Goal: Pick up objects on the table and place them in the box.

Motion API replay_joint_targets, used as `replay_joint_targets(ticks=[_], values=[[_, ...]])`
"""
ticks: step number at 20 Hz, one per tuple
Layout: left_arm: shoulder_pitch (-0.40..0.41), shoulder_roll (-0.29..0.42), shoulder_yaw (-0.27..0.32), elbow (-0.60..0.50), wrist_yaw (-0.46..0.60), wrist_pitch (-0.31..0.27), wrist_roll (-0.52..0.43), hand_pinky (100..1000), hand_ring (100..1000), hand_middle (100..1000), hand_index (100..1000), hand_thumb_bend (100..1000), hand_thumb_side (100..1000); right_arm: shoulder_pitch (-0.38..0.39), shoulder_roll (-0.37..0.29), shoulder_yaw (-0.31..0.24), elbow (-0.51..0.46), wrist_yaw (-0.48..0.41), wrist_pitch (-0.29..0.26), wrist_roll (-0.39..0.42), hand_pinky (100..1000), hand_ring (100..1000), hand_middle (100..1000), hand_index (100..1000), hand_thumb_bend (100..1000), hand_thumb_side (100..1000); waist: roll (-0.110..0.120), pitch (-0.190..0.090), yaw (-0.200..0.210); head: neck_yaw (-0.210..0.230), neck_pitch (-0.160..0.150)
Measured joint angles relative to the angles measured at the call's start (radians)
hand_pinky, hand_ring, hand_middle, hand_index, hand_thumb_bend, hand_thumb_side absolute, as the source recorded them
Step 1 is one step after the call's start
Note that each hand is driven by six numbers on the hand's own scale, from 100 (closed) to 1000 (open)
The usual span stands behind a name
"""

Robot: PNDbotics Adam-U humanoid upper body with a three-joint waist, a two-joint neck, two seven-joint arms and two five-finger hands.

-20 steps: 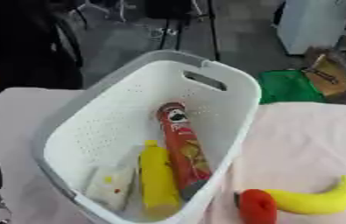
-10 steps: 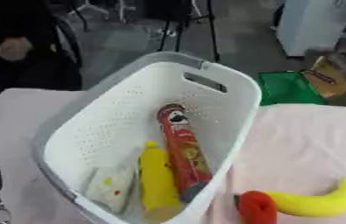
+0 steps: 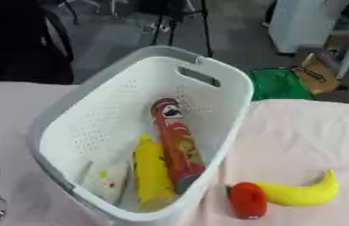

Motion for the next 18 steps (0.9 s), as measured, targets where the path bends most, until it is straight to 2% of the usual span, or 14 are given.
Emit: replay_joint_targets(ticks=[3,7,10,11,12,18], values=[[0.0,0.0,-0.002,0.0,0.0,0.002,0.001,567,436,547,625,100,903,0.036,-0.066,0.075,0.0,0.236,0.107,-0.078,746,817,825,896,100,812,-0.002,0.0,0.004,-0.003,0.001],[0.0,0.0,-0.006,0.0,0.0,0.006,-0.002,566,436,547,625,100,903,0.078,-0.156,0.147,0.0,0.412,0.201,-0.127,760,850,875,930,100,842,-0.003,-0.003,0.004,-0.007,0.007],[0.0,0.0,-0.006,0.0,0.0,0.007,-0.004,566,436,547,625,100,904,0.104,-0.221,0.182,0.0,0.483,0.24,-0.111,776,877,909,970,100,872,-0.008,-0.007,0.004,-0.019,0.015],[0.0,0.0,-0.006,0.0,0.0,0.008,-0.004,566,436,547,625,100,904,0.11,-0.239,0.192,0.0,0.5,0.249,-0.097,787,891,924,988,100,834,-0.009,-0.007,0.004,-0.026,0.018],[0.0,0.0,-0.007,0.0,0.0,0.009,-0.005,566,436,547,625,100,904,0.116,-0.257,0.2,0.0,0.513,0.255,-0.08,791,898,935,998,100,886,-0.01,-0.008,0.004,-0.034,0.019],[0.005,0.001,-0.011,0.0,0.001,0.012,-0.007,566,436,547,625,100,903,0.124,-0.358,0.244,-0.002,0.522,0.263,0.046,801,925,981,1000,100,894,-0.012,-0.013,-0.002,-0.067,0.027]])
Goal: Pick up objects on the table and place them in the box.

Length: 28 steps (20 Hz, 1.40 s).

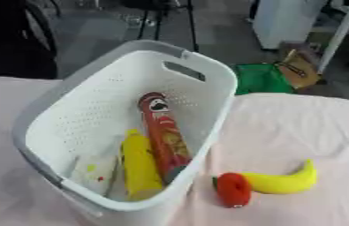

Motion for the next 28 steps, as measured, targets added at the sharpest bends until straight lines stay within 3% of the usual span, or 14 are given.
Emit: replay_joint_targets(ticks=[5,8,13,21,28], values=[[0.002,0.004,-0.001,0.0,0.001,0.006,-0.002,567,437,547,625,100,904,-0.025,-0.091,0.038,-0.001,-0.027,-0.002,0.068,807,935,998,1000,104,890,-0.002,-0.005,0.0,-0.009,0.001],[0.002,0.008,-0.002,0.0,0.002,0.008,-0.005,568,437,547,625,100,904,-0.043,-0.143,0.068,-0.001,-0.038,-0.003,0.111,810,940,1000,1000,153,887,-0.002,-0.006,0.001,-0.015,0.001],[0.002,0.008,-0.009,0.0,0.009,0.015,-0.011,567,437,547,625,100,904,-0.098,-0.23,0.124,-0.001,-0.067,-0.003,0.212,816,944,1000,1000,140,891,-0.005,-0.009,0.008,-0.029,0.007],[0.002,0.008,-0.016,0.0,0.019,0.023,-0.022,569,437,548,626,100,904,-0.202,-0.288,0.146,-0.001,-0.193,0.015,0.266,822,941,1000,1000,100,927,-0.006,-0.01,0.019,-0.039,0.008],[0.002,0.008,-0.019,0.0,0.02,0.027,-0.029,570,437,549,626,100,904,-0.252,-0.304,0.126,0.005,-0.325,0.093,0.269,832,939,985,995,100,935,-0.007,-0.012,0.021,-0.039,0.009]])
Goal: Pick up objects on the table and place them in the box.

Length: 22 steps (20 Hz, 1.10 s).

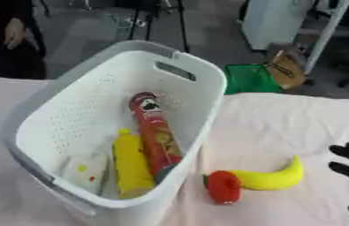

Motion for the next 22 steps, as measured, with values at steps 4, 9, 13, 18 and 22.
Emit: replay_joint_targets(ticks=[4,9,13,18,22], values=[[0.0,0.0,0.0,0.0,0.002,0.003,-0.003,571,437,550,626,100,904,-0.07,-0.022,-0.023,0.068,-0.097,0.027,-0.001,841,942,981,1000,100,940,-0.003,-0.006,0.003,-0.003,0.0],[0.0,0.0,-0.004,0.0,0.006,0.007,-0.007,571,437,551,626,100,904,-0.149,-0.037,-0.029,0.168,-0.185,0.006,0.012,852,950,982,1000,100,934,-0.005,-0.006,0.013,-0.008,0.0],[0.0,0.0,-0.007,0.0,0.008,0.008,-0.008,572,438,552,627,100,905,-0.191,-0.042,-0.018,0.191,-0.215,-0.029,0.026,859,957,986,1000,100,925,-0.006,-0.006,0.016,-0.012,0.0],[0.0,-0.001,-0.013,0.0,0.016,0.012,-0.013,572,438,553,627,100,905,-0.246,-0.043,0.017,0.19,-0.22,-0.071,0.049,886,980,1000,1000,141,910,-0.005,-0.006,0.031,-0.029,0.0],[-0.002,-0.003,-0.019,0.0,0.024,0.015,-0.02,572,440,553,627,100,905,-0.31,-0.043,0.068,0.162,-0.21,-0.13,0.101,929,1000,1000,1000,193,880,-0.004,-0.006,0.047,-0.055,0.0]])
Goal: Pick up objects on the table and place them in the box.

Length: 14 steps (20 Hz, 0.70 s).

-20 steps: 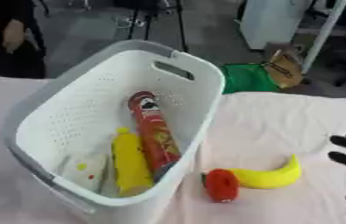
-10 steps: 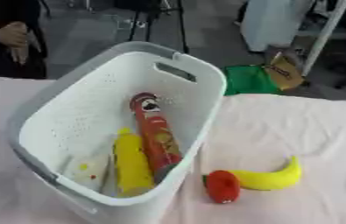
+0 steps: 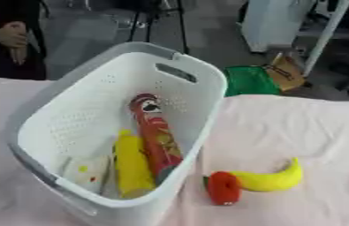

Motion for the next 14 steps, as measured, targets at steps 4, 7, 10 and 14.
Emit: replay_joint_targets(ticks=[4,7,10,14], values=[[-0.003,-0.007,-0.004,0.0,0.006,0.002,-0.007,572,441,554,627,100,905,-0.037,0.001,0.043,-0.02,0.029,-0.065,0.084,965,1000,1000,1000,237,823,0.003,0.0,0.007,-0.017,-0.001],[-0.006,-0.012,-0.006,0.0,0.011,0.003,-0.011,571,441,553,627,100,905,-0.062,0.01,0.068,-0.02,0.034,-0.104,0.147,976,1000,1000,1000,239,809,0.003,0.0,0.014,-0.037,-0.002],[-0.008,-0.016,-0.006,0.0,0.015,0.002,-0.016,571,441,553,626,100,905,-0.082,0.028,0.084,-0.016,0.034,-0.13,0.195,977,1000,1000,1000,240,805,0.004,0.0,0.021,-0.102,-0.002],[-0.008,-0.018,-0.006,0.0,0.018,0.002,-0.018,571,441,553,627,100,905,-0.094,0.047,0.094,-0.001,0.033,-0.148,0.229,978,1000,1000,1000,251,791,0.005,0.0,0.024,-0.196,-0.003]])
